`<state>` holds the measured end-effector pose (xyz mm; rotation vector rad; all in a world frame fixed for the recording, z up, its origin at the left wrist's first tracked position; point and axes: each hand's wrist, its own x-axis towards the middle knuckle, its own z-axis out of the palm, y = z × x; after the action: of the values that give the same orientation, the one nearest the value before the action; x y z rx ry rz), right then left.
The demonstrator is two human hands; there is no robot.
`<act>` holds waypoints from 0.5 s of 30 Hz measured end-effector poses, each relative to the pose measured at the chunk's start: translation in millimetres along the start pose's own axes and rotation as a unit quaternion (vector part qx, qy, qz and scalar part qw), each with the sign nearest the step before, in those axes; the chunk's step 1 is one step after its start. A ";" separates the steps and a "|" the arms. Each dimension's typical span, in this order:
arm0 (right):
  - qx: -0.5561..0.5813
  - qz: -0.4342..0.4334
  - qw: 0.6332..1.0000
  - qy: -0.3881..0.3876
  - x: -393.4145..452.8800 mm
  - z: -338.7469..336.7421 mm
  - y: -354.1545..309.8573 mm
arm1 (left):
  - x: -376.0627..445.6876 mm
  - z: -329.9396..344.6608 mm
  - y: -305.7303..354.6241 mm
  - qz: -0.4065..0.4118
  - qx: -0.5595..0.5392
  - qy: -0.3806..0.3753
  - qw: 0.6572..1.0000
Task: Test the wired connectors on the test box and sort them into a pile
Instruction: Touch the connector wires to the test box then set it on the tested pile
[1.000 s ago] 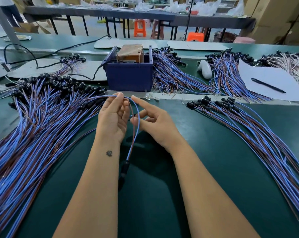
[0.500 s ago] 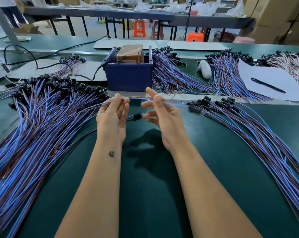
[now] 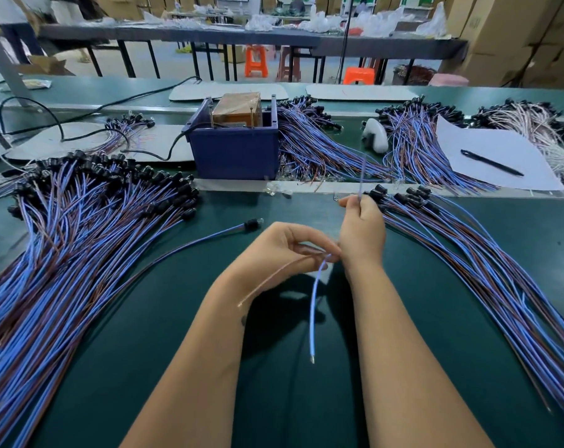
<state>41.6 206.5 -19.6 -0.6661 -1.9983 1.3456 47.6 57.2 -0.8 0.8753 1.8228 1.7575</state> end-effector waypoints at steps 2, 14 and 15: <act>-0.026 -0.019 0.999 -0.024 -1.8 -3.1 3.0 | -2.8 -1.4 1.6 -0.030 0.013 -0.018 0.999; -0.253 -0.145 0.946 -0.145 17.1 -62.3 14.8 | -4.3 10.3 6.3 -0.052 0.039 -0.159 0.985; -0.276 -0.150 0.938 -0.147 23.8 -73.4 13.5 | -3.0 12.7 6.5 -0.059 0.051 -0.158 0.984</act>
<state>80.5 273.2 -6.5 -0.3797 -2.6318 0.7302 59.4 63.8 4.3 0.9997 1.7261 1.3747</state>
